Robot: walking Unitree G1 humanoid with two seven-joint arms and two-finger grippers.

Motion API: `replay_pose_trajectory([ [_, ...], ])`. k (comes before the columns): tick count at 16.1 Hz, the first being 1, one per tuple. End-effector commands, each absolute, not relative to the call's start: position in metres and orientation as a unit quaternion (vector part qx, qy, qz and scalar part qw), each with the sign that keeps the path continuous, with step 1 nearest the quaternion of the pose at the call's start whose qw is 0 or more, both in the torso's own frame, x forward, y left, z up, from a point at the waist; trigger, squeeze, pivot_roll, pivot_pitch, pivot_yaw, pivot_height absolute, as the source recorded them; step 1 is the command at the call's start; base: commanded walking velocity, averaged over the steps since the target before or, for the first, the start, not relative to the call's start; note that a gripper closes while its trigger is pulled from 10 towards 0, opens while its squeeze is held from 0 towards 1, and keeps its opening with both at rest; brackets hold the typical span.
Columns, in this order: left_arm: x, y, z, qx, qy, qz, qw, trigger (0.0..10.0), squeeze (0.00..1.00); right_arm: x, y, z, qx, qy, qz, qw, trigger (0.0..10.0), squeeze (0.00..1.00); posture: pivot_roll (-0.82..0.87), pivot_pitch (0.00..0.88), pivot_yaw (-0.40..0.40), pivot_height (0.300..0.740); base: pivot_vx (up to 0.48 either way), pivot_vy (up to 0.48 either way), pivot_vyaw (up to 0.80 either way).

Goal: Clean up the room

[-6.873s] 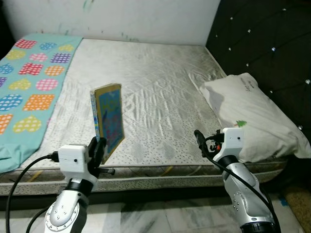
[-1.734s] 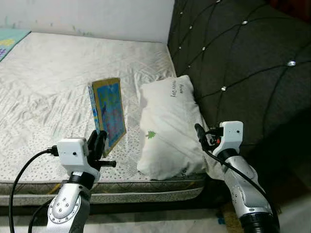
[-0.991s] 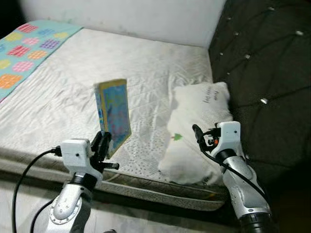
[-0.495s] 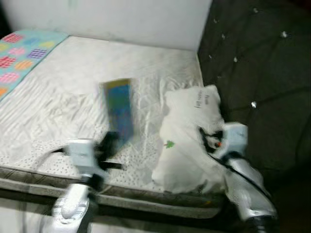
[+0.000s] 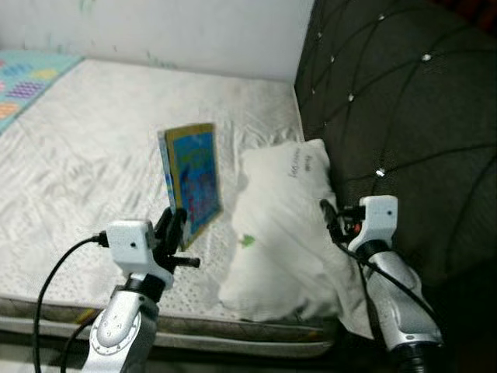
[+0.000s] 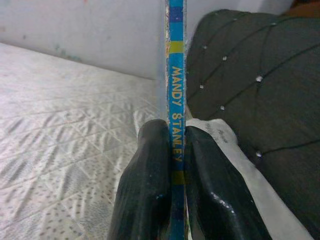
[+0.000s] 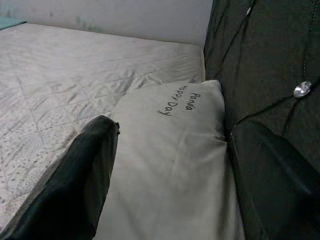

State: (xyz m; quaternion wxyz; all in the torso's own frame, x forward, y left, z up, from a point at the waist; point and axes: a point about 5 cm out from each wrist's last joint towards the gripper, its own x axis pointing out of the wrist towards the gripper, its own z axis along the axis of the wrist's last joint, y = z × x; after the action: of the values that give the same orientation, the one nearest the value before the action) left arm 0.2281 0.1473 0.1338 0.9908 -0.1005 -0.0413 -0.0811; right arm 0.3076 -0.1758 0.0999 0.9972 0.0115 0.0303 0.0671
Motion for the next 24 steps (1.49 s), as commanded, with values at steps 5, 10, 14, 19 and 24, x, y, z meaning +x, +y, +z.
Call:
replay_pose_trajectory([
  [5, 0.2282, 0.1507, 0.1377, -0.096, -0.052, -0.076, 0.991, 10.0, 0.00, 0.3101, -0.1711, 0.1030, 0.014, 0.025, 0.075, 0.997, 10.0, 0.00, 0.03, 0.074, -0.104, 0.740, 0.000, 0.135, 0.00],
  [10, 0.2280, 0.1505, 0.1381, -0.096, -0.053, -0.080, 0.991, 10.0, 0.00, 0.3102, -0.1711, 0.1032, 0.014, 0.025, 0.075, 0.997, 10.0, 0.00, 0.03, 0.072, -0.105, 0.740, 0.000, 0.458, 0.00],
  [14, 0.2282, 0.1505, 0.1378, -0.097, -0.051, -0.077, 0.991, 10.0, 0.00, 0.3102, -0.1714, 0.1029, 0.013, 0.025, 0.075, 0.997, 10.0, 0.00, 0.03, 0.070, -0.104, 0.740, 0.000, 0.342, 0.00],
  [19, 0.2268, 0.1478, 0.1409, -0.102, -0.061, -0.099, 0.988, 10.0, 0.00, 0.3101, -0.1711, 0.1028, 0.013, 0.026, 0.074, 0.997, 10.0, 0.00, 0.03, 0.073, -0.102, 0.740, 0.000, 0.000, 0.00],
  [24, 0.2258, 0.1450, 0.1424, -0.110, -0.067, -0.118, 0.985, 10.0, 0.00, 0.3099, -0.1723, 0.1022, 0.017, 0.029, 0.071, 0.997, 10.0, 0.00, 0.02, 0.073, -0.101, 0.740, 0.072, 0.000, 0.00],
])
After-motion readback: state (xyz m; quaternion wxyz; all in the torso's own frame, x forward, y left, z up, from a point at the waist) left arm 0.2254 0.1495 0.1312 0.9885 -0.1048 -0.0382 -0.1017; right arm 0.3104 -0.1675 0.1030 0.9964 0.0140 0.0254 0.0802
